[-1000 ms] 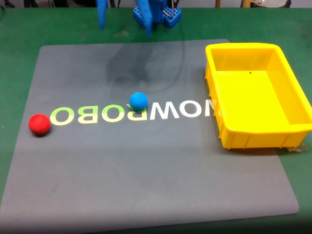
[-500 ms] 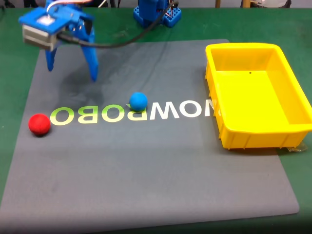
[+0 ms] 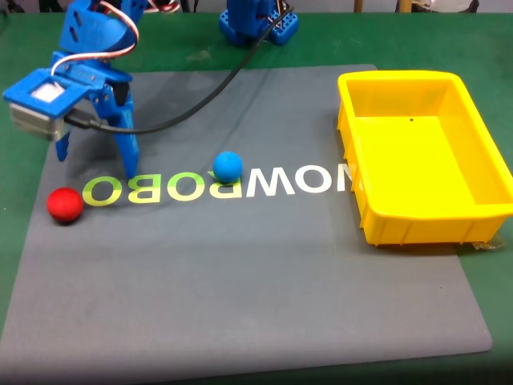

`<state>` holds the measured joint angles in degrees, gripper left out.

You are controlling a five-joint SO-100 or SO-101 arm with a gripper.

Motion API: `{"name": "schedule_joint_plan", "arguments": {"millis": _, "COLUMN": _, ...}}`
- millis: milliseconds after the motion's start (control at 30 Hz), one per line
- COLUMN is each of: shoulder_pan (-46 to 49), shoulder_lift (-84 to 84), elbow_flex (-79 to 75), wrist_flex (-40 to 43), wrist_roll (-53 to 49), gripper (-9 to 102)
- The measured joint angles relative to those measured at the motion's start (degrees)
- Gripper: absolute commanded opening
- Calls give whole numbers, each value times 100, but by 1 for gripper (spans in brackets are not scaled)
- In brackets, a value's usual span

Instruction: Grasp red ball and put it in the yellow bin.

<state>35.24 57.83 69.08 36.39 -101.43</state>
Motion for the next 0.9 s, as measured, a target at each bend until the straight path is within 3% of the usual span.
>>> {"name": "schedule_joint_plan", "arguments": {"millis": 900, "shoulder_pan": -9, "shoulder_lift": -2259, "elbow_flex": -2725, "wrist_flex": 0, "wrist_roll": 158, "gripper": 41}}
